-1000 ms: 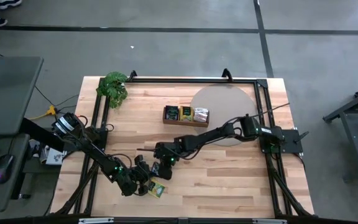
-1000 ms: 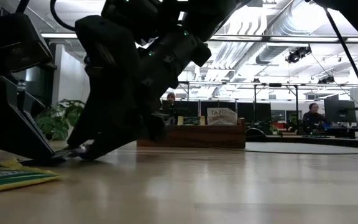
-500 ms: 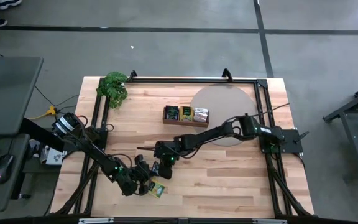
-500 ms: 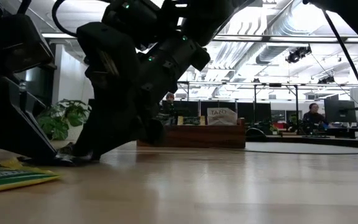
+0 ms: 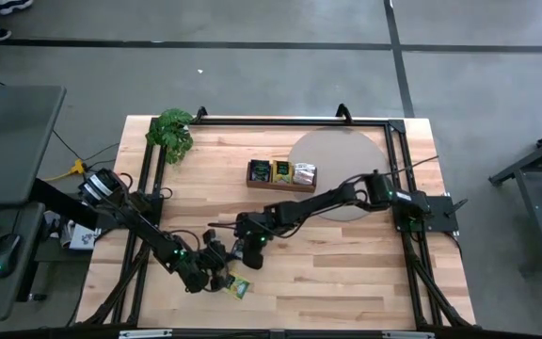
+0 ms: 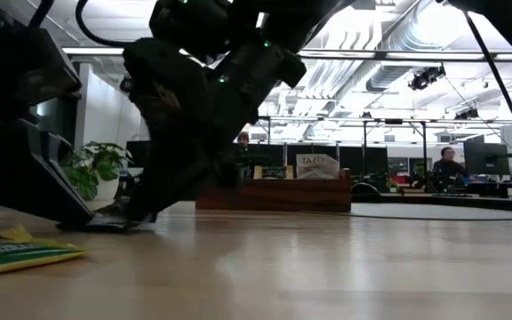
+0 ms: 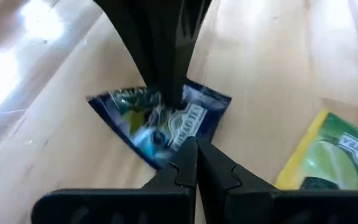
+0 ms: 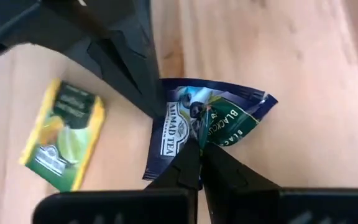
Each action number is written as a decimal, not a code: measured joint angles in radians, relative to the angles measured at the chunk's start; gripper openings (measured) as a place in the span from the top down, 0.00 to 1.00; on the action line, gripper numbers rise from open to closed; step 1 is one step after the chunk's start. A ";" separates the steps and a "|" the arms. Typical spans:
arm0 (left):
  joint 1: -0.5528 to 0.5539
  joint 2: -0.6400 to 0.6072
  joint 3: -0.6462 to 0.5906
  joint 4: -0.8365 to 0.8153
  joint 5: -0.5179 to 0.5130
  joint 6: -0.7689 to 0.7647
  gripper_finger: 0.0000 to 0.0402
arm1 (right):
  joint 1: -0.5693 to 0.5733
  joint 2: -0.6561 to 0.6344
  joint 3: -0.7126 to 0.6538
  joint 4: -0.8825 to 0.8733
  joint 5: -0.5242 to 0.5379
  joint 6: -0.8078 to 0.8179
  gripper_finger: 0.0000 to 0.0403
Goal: Pick & Place Tea
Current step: Put the violet tea bag into the left section of the wooden organizer
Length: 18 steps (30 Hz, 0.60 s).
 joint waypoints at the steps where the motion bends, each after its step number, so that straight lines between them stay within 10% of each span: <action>1: 0.000 -0.008 0.000 -0.005 -0.002 0.007 1.00 | 0.000 -0.006 0.000 -0.011 0.009 -0.006 0.99; 18: -0.002 -0.055 0.002 -0.069 -0.057 -0.027 1.00 | -0.002 -0.126 -0.001 -0.272 0.460 -0.156 1.00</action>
